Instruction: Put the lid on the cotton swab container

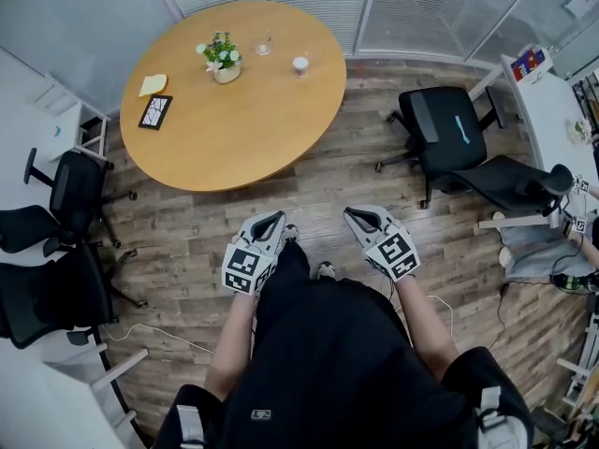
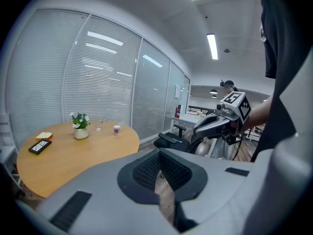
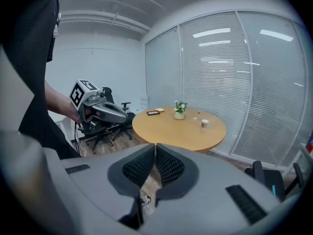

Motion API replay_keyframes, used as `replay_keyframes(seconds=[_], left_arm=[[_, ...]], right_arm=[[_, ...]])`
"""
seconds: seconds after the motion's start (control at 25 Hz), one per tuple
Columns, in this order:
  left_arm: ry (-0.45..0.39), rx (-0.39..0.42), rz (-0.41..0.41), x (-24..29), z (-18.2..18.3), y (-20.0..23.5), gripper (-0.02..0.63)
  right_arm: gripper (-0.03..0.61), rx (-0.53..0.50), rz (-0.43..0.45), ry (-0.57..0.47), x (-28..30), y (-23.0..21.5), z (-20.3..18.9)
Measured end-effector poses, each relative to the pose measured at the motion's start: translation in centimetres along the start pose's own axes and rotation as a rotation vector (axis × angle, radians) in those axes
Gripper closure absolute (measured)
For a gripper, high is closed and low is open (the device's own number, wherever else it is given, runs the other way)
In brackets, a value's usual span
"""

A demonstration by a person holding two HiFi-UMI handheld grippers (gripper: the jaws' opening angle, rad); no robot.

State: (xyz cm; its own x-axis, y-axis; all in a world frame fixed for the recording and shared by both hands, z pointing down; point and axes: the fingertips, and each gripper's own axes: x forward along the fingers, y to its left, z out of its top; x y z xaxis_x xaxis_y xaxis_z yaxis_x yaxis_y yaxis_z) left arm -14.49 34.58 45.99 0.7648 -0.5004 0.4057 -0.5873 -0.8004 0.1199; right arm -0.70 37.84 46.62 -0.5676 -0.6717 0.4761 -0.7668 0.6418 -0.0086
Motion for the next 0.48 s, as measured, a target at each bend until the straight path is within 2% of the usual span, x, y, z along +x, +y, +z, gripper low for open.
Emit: replay_keyframes(seconds=[0.48], left_arm=[[0.029,0.015,-0.069,3.1,1.4,4.6,0.606]], right_arm=[[0.568,0.045,-0.076,-0.017,4.3,-3.7,2.2]])
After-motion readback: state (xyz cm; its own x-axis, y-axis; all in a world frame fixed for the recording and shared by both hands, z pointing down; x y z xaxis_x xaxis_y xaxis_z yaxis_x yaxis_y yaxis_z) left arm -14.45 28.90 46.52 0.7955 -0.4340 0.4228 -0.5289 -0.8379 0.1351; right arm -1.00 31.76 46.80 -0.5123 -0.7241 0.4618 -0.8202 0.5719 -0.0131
